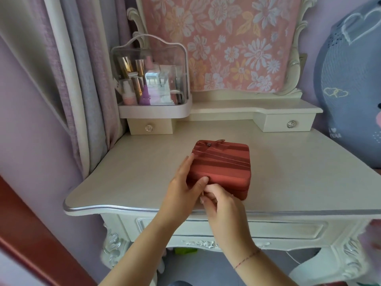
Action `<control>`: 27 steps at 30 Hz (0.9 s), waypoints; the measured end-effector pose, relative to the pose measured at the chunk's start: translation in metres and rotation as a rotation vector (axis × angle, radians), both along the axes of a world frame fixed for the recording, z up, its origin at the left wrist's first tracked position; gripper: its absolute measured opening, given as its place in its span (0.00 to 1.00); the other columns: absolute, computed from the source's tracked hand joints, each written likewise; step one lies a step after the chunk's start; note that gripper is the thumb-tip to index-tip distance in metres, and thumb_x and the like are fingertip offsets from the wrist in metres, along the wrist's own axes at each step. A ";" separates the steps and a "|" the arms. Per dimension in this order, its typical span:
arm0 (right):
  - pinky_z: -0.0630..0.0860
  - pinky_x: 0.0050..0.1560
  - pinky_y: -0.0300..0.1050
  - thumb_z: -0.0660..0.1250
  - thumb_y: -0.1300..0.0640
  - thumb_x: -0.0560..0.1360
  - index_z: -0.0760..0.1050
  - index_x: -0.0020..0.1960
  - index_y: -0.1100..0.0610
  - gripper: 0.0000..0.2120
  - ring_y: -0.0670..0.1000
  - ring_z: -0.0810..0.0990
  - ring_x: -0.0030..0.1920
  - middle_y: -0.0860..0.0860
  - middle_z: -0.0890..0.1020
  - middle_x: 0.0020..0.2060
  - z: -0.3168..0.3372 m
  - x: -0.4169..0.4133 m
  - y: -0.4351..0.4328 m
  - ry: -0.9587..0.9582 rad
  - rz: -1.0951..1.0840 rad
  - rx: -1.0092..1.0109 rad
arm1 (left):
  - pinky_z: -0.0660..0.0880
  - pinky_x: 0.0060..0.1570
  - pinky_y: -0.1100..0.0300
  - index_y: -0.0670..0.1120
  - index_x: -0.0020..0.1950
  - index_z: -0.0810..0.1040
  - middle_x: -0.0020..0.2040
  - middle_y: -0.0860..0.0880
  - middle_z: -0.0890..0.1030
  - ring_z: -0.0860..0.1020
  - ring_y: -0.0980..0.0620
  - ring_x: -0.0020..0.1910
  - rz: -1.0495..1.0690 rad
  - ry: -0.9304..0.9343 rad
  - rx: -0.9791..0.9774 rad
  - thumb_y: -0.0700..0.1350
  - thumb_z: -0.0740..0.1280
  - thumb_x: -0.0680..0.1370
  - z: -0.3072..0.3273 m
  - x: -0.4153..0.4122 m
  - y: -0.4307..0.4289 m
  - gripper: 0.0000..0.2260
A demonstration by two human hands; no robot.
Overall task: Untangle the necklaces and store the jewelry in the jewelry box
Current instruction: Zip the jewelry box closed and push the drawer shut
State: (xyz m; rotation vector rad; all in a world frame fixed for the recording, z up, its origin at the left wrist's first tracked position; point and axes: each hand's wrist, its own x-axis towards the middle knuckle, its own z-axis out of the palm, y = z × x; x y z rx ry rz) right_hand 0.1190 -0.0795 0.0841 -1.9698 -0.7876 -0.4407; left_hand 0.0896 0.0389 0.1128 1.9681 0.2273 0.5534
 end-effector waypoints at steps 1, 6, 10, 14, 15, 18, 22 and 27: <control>0.80 0.38 0.43 0.72 0.59 0.73 0.80 0.47 0.52 0.05 0.44 0.82 0.38 0.43 0.84 0.38 0.002 0.002 -0.005 0.001 0.025 0.012 | 0.71 0.66 0.60 0.54 0.76 0.60 0.67 0.58 0.73 0.73 0.59 0.65 -0.008 0.002 -0.056 0.45 0.69 0.77 -0.002 -0.005 0.001 0.30; 0.71 0.45 0.41 0.69 0.49 0.71 0.81 0.46 0.52 0.08 0.43 0.74 0.43 0.42 0.76 0.41 0.023 0.028 -0.036 -0.328 -0.118 0.023 | 0.70 0.48 0.71 0.52 0.58 0.71 0.55 0.57 0.73 0.73 0.62 0.52 0.273 -0.025 0.180 0.52 0.77 0.68 -0.018 -0.018 0.006 0.23; 0.62 0.60 0.49 0.65 0.40 0.68 0.80 0.58 0.50 0.23 0.52 0.72 0.63 0.48 0.76 0.61 0.018 0.051 -0.038 -0.327 -0.141 -0.129 | 0.65 0.48 0.59 0.53 0.45 0.79 0.45 0.59 0.76 0.74 0.54 0.46 0.350 -0.023 0.508 0.65 0.71 0.66 -0.035 -0.015 -0.002 0.18; 0.66 0.66 0.54 0.62 0.41 0.71 0.78 0.63 0.53 0.26 0.55 0.71 0.68 0.49 0.76 0.65 0.011 0.059 -0.035 -0.296 -0.055 -0.156 | 0.61 0.47 0.58 0.56 0.40 0.82 0.41 0.60 0.79 0.75 0.54 0.44 0.490 -0.052 0.484 0.68 0.61 0.68 -0.037 -0.009 -0.022 0.19; 0.67 0.66 0.53 0.62 0.41 0.71 0.78 0.63 0.53 0.25 0.54 0.71 0.67 0.49 0.77 0.64 0.011 0.060 -0.035 -0.302 -0.048 -0.150 | 0.62 0.47 0.58 0.56 0.39 0.82 0.40 0.60 0.79 0.75 0.54 0.43 0.520 -0.066 0.465 0.67 0.61 0.68 -0.037 -0.007 -0.026 0.18; 0.63 0.67 0.47 0.62 0.42 0.72 0.78 0.63 0.54 0.24 0.53 0.71 0.67 0.49 0.78 0.63 0.011 0.062 -0.036 -0.319 -0.041 -0.163 | 0.64 0.44 0.57 0.55 0.37 0.81 0.38 0.60 0.79 0.75 0.54 0.39 0.554 -0.093 0.434 0.63 0.62 0.71 -0.038 -0.001 -0.033 0.14; 0.61 0.68 0.43 0.63 0.43 0.72 0.78 0.63 0.54 0.24 0.52 0.71 0.67 0.48 0.78 0.63 0.012 0.065 -0.038 -0.306 -0.002 -0.180 | 0.69 0.42 0.55 0.53 0.37 0.79 0.37 0.58 0.79 0.76 0.53 0.37 0.549 -0.141 0.457 0.56 0.62 0.73 -0.040 0.001 -0.037 0.11; 0.65 0.68 0.45 0.68 0.46 0.71 0.78 0.63 0.53 0.22 0.49 0.71 0.66 0.47 0.77 0.63 0.017 0.072 -0.044 -0.255 0.099 -0.142 | 0.70 0.39 0.57 0.48 0.36 0.77 0.36 0.56 0.76 0.74 0.53 0.33 0.474 -0.238 0.468 0.50 0.63 0.73 -0.038 0.000 -0.028 0.09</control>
